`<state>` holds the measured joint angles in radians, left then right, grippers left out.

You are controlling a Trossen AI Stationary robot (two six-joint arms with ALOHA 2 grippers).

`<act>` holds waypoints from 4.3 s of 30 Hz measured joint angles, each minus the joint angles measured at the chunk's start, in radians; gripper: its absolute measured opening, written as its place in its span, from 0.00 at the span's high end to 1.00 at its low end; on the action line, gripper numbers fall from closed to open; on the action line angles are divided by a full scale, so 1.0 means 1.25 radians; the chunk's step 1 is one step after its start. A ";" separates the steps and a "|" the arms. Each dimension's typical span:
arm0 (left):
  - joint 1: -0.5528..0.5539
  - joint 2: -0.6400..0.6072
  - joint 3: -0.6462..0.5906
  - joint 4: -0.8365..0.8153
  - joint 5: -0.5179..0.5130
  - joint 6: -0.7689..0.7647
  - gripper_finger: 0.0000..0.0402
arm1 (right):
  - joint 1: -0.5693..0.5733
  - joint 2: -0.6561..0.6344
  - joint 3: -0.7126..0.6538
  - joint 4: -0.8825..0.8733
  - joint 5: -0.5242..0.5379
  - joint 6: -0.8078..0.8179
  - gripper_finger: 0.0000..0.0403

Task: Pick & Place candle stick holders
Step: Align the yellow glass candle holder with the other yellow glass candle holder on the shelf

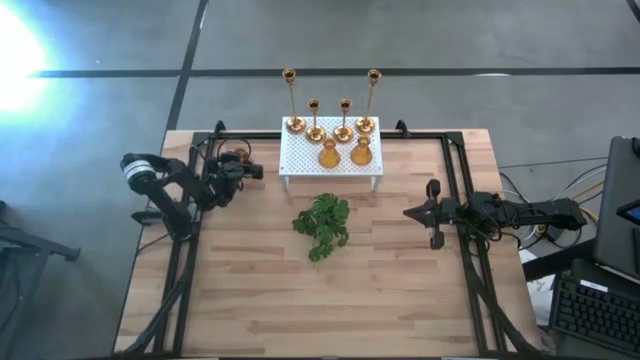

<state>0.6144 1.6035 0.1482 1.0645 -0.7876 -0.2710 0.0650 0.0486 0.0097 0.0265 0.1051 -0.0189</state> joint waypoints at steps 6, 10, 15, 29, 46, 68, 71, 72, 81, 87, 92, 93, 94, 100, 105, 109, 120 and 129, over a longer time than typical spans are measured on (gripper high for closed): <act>0.001 0.001 -0.001 0.015 0.002 0.018 0.68 | 0.000 0.000 0.000 0.000 0.000 0.000 0.98; 0.001 0.001 -0.002 0.016 0.003 0.021 0.68 | 0.000 0.000 0.000 0.000 0.000 0.000 0.98; 0.001 0.001 -0.002 0.017 0.009 0.023 0.68 | 0.000 0.000 0.000 0.000 0.000 0.000 0.98; 0.000 -0.061 -0.053 0.024 0.118 0.033 0.68 | 0.000 0.000 0.000 0.000 0.000 0.000 0.98; -0.006 -0.366 -0.106 -0.104 0.342 0.077 0.68 | 0.000 0.000 0.000 0.000 0.000 0.000 0.98; -0.006 -0.616 0.243 -0.710 0.429 0.212 0.68 | 0.000 0.000 0.000 0.000 0.000 0.000 0.98; -0.006 -0.615 0.294 -0.743 0.477 0.229 0.68 | 0.000 0.000 0.000 0.000 0.000 0.000 0.98; -0.006 -0.614 0.309 -0.749 0.491 0.237 0.68 | 0.000 0.000 0.000 0.000 0.000 0.000 0.98; -0.006 -0.577 0.396 -0.754 0.626 0.279 0.68 | 0.000 0.000 0.000 0.000 0.000 0.000 0.98; -0.007 -0.529 0.432 -0.757 0.687 0.295 0.68 | 0.000 0.000 0.000 0.000 0.000 0.000 0.98; -0.006 -0.480 0.462 -0.739 0.733 0.307 0.68 | 0.000 0.000 0.000 0.000 0.000 0.000 0.98; -0.006 -0.470 0.468 -0.731 0.746 0.307 0.68 | 0.000 0.000 0.000 0.000 0.000 0.000 0.98; -0.006 -0.459 0.474 -0.723 0.756 0.307 0.68 | 0.000 0.000 0.000 0.000 0.000 0.000 0.98; -0.006 -0.401 0.511 -0.716 0.804 0.326 0.68 | 0.000 0.000 0.000 0.000 0.000 0.000 0.98; -0.006 -0.364 0.522 -0.692 0.828 0.340 0.68 | 0.000 0.000 0.000 0.000 0.000 0.000 0.98; -0.001 -0.339 0.522 -0.663 0.860 0.343 0.68 | 0.000 0.000 0.000 0.000 0.000 0.000 0.98; 0.025 -0.276 0.523 -0.632 0.942 0.352 0.68 | 0.000 0.000 0.000 0.000 0.000 0.000 0.98; 0.065 -0.240 0.527 -0.629 0.988 0.378 0.68 | 0.000 0.000 0.000 0.000 0.000 0.000 0.98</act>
<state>0.6959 1.3030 0.8070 0.2779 0.4475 0.2010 0.0647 0.0486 0.0097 0.0265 0.1053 -0.0189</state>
